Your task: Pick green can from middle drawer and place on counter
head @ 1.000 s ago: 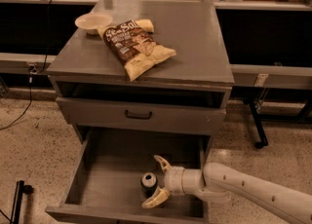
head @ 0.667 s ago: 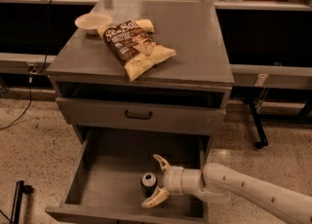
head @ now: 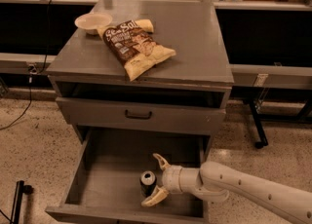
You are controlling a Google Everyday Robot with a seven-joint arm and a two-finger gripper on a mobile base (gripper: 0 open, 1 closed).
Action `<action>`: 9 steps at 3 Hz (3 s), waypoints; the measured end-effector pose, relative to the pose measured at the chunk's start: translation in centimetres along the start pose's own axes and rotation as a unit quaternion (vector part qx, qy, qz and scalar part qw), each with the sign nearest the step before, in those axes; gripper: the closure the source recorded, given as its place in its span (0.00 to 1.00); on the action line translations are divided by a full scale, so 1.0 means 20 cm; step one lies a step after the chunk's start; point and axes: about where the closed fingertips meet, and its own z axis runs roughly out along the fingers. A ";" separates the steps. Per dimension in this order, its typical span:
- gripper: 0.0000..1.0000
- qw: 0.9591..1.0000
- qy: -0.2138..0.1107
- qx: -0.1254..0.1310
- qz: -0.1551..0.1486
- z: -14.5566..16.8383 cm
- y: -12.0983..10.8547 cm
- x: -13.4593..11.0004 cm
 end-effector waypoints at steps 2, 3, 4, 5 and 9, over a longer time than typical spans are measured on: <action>0.42 1.000 -0.002 -0.003 0.000 0.01 0.01 -0.01; 0.65 1.000 -0.002 -0.004 0.000 0.02 0.01 -0.01; 0.88 0.999 -0.015 -0.030 -0.037 -0.01 0.06 -0.13; 1.00 0.991 -0.048 -0.079 -0.093 -0.17 0.19 -0.42; 1.00 0.970 -0.106 -0.151 -0.161 -0.72 0.55 -1.20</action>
Offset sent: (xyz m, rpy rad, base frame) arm -0.0005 0.0015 0.0000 0.0014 0.0006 0.0024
